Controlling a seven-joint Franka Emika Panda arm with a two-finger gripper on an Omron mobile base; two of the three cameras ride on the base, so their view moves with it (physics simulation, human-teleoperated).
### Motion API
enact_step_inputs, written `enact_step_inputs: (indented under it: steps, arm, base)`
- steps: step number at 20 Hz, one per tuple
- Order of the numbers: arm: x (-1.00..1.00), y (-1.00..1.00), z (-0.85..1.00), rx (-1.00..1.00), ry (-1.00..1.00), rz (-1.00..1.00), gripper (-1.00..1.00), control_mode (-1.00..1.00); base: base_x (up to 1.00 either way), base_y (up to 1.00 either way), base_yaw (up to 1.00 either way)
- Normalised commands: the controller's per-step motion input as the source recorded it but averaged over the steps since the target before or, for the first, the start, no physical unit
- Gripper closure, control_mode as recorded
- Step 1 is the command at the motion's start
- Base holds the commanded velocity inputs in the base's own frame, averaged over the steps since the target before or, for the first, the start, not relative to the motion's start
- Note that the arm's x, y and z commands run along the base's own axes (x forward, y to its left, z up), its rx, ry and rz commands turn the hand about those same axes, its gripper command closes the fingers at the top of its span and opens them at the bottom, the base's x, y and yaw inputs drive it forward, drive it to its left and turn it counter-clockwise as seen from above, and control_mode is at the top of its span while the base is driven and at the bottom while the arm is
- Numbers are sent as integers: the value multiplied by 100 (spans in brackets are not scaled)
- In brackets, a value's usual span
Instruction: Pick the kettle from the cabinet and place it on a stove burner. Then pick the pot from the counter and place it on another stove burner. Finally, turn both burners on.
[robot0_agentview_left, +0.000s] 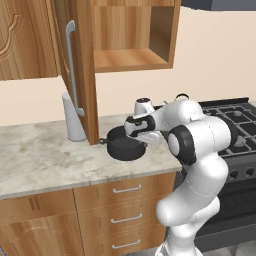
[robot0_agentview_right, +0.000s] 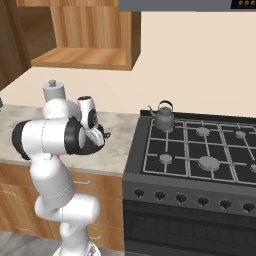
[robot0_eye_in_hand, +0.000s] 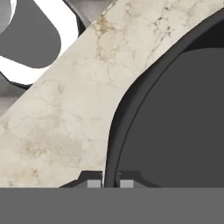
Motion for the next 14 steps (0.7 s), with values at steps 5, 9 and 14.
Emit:
enact_step_inputs:
  steps: [5,9,14]
  arm:
    - [-23,-9,37,0,-1,-8,100,-100]
    - [-36,-19,29,0,-5,-8,100,-100]
    - [-46,-16,24,0,-3,-6,100,-100]
  base:
    - [0,0,0]
    - [0,0,0]
    - [0,0,0]
